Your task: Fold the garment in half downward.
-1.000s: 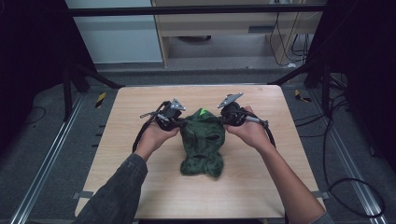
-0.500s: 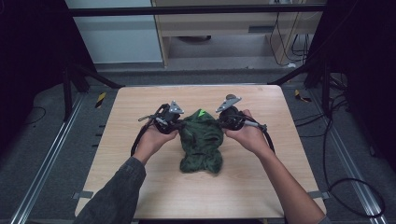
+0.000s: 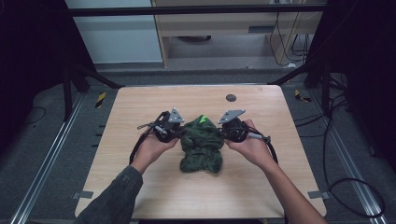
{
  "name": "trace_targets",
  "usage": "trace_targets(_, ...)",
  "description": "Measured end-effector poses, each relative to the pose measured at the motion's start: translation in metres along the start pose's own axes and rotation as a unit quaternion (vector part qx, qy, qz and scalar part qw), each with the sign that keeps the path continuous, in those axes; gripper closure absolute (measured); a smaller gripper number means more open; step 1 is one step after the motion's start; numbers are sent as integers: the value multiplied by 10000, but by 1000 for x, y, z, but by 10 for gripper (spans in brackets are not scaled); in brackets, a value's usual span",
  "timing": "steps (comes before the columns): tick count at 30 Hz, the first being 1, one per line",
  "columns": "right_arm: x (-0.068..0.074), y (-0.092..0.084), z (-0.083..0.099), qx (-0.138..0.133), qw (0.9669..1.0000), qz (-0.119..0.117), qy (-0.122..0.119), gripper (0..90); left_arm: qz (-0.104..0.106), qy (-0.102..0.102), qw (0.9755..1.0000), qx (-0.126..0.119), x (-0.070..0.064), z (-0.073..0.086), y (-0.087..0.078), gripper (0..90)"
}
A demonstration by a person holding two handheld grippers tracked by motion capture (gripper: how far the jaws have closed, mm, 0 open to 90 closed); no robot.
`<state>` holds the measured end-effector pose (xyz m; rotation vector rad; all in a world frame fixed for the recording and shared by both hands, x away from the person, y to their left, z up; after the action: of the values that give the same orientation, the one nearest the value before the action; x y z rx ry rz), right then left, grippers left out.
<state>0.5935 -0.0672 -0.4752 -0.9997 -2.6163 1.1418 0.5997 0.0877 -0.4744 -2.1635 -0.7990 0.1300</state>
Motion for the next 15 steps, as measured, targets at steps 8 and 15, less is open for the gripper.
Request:
trace_targets(8, 10, -2, 6, 19, 10000, -45, -80, 854, 33, 49, 10000, 6, -12, 9, -2, 822)
trace_targets(15, 20, -4, 9, 13, 9998, -104, -178, 852, 79, 50, 9999, -39, -18, 12, -5, 817)
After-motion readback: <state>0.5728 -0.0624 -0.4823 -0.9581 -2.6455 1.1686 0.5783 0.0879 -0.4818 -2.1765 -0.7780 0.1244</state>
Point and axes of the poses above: each handheld gripper's, and its own axes: y roughly forward along the jaws, z roughly out of its underside, x roughly to its left, the point moved 10 cm from there along y, roughly forward along the jaws, and after that the axes turned 1 degree about x, right-handed, at the moved point
